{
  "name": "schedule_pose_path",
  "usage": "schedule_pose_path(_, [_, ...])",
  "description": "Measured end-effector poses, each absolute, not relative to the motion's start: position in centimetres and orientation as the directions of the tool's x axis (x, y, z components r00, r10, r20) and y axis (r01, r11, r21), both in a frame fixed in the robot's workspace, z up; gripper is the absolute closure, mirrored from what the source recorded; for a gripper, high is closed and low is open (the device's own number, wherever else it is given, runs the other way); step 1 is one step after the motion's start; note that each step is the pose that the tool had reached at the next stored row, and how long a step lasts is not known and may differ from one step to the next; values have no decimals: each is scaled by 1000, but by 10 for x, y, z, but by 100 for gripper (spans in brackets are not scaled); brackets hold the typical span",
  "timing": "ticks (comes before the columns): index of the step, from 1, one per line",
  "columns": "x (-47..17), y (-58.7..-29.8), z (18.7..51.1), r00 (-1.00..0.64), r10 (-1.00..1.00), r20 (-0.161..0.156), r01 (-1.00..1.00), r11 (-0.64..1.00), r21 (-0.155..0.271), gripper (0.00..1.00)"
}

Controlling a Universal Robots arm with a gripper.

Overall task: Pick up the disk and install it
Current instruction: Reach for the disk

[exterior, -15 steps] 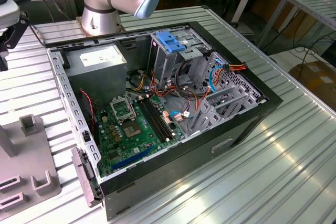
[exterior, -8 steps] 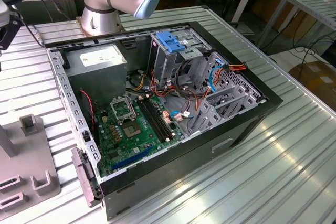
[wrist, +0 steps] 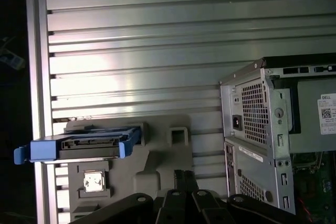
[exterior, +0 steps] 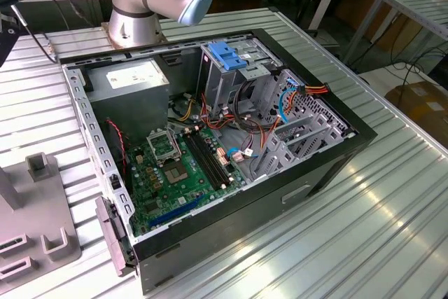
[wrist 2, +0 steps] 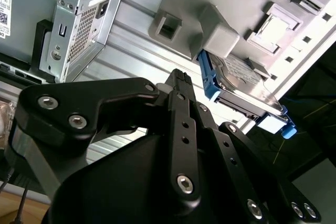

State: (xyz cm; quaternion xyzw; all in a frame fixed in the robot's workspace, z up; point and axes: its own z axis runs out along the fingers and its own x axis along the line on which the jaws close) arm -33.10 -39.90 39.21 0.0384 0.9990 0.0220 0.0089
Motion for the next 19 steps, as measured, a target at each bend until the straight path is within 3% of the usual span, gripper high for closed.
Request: schedule_pose_path(19, [-354, -399, 392, -997, 77, -16, 76, 996, 45, 89])
